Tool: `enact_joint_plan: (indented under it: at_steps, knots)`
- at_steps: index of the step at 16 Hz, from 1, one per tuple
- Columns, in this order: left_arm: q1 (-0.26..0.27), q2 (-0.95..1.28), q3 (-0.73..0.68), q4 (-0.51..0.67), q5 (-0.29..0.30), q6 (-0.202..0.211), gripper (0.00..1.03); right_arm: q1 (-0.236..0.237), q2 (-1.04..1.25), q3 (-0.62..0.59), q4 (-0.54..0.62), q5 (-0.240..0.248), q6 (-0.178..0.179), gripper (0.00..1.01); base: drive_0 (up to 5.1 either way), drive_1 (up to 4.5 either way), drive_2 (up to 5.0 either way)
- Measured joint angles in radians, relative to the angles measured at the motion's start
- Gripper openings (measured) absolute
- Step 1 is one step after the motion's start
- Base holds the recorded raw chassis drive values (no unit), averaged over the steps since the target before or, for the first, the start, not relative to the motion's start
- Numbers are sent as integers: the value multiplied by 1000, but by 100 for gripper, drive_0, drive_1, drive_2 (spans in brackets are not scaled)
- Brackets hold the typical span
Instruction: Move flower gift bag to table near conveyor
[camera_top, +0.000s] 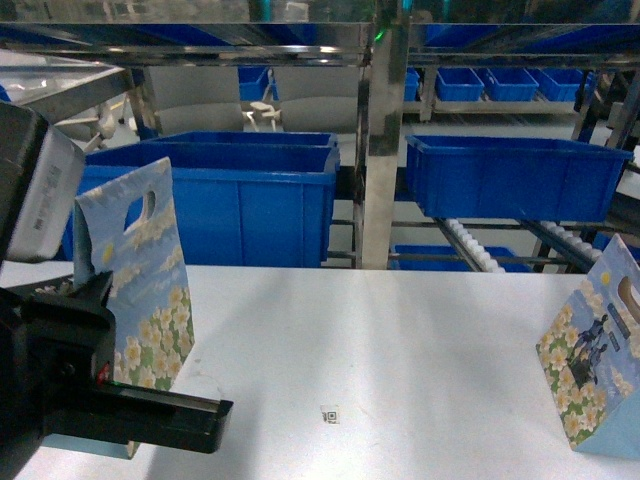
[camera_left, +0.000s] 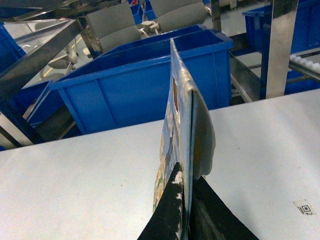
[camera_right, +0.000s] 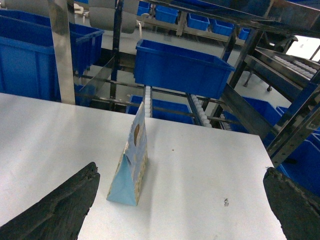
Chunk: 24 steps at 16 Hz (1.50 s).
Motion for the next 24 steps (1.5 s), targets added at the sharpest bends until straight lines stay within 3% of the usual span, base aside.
enact_joint_plan:
  at_steps: [7, 13, 19, 24]
  knots:
    - [-25, 175, 31, 44, 1, -65, 2, 0, 0, 0, 0, 0, 0, 98, 0, 0, 0]
    - [-25, 215, 32, 90, -8, -77, 2, 0, 0, 0, 0, 0, 0, 98, 0, 0, 0]
    - [-56, 311, -44, 121, -51, -205, 2, 0, 0, 0, 0, 0, 0, 98, 0, 0, 0]
    - [-28, 323, -50, 104, 0, -208, 2, 0, 0, 0, 0, 0, 0, 98, 0, 0, 0]
